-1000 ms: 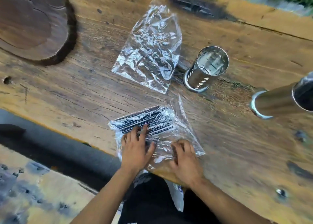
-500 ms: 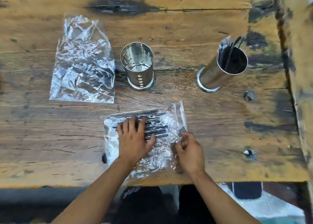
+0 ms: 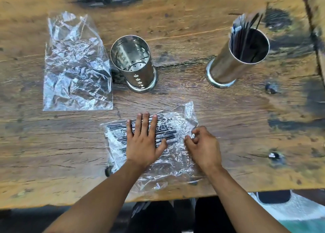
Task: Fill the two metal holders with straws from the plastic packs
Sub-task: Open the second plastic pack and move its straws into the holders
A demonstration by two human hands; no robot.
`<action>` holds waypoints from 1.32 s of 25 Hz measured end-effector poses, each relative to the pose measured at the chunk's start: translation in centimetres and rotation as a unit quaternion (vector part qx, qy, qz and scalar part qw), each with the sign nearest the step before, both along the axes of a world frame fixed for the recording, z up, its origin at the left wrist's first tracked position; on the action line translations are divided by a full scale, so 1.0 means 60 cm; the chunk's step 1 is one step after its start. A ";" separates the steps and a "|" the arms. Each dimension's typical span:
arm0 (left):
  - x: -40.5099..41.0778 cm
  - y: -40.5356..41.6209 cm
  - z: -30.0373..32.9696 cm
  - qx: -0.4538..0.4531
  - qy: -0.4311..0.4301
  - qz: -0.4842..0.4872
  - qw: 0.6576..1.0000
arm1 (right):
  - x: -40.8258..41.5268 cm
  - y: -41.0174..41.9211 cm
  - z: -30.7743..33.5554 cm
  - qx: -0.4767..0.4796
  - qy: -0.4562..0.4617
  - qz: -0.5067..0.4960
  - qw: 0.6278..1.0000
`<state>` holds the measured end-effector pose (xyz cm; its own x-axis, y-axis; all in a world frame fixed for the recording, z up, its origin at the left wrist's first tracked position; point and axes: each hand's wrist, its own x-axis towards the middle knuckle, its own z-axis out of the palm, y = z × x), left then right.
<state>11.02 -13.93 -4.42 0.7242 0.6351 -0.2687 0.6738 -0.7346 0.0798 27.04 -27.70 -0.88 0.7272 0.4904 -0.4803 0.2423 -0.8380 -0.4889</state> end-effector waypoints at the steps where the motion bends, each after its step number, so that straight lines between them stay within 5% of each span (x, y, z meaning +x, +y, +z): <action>1: 0.000 0.000 0.000 0.000 0.001 0.001 1.000 | 0.005 0.002 0.000 -0.001 -0.001 0.007 1.000; 19: 0.002 0.000 0.005 -0.008 0.013 0.013 1.000 | 0.053 0.027 0.020 -0.099 -0.032 0.158 0.982; 26: 0.001 0.000 0.003 -0.001 -0.001 0.010 1.000 | 0.137 -0.015 0.024 -0.120 -0.041 0.110 0.986; 33: 0.001 0.000 0.007 -0.008 0.013 0.014 1.000 | 0.127 -0.014 0.017 0.047 0.043 0.036 0.997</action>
